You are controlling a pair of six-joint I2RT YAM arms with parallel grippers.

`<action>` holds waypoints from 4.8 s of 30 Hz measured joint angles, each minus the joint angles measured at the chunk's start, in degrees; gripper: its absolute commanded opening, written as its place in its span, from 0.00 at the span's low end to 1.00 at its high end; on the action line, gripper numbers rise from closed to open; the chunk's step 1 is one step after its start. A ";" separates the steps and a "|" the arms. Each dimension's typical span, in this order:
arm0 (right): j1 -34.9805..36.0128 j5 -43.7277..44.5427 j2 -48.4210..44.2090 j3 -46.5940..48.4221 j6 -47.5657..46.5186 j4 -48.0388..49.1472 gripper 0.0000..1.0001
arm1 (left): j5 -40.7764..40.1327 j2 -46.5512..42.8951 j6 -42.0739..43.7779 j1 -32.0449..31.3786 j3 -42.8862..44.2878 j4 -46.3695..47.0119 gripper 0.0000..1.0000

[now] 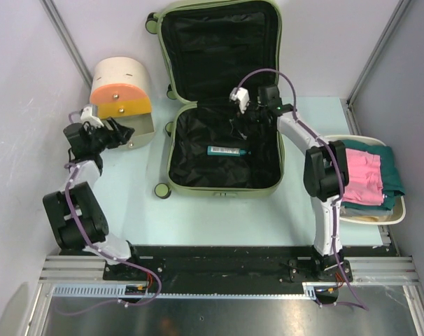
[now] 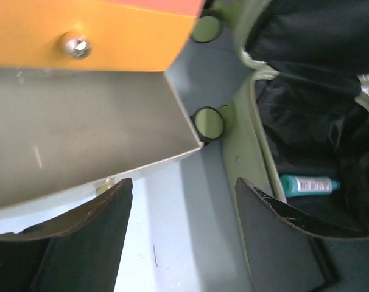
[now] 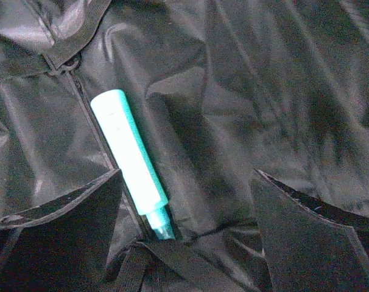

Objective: Open, take out, and arrange the luggage

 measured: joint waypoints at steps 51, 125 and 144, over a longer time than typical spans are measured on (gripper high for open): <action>11.28 -15.04 10.10 20.44 3.50 -22.25 0.00 | 8.24 -13.38 90.27 -32.74 1.46 -21.97 0.66; 14.19 -10.47 -8.20 -7.04 -25.94 -3.96 0.99 | 14.71 -7.82 51.56 -29.11 5.44 -29.20 0.00; 7.87 -5.09 -12.37 -13.38 -9.84 12.76 1.00 | -0.37 -9.05 35.39 -0.76 10.29 -28.68 0.00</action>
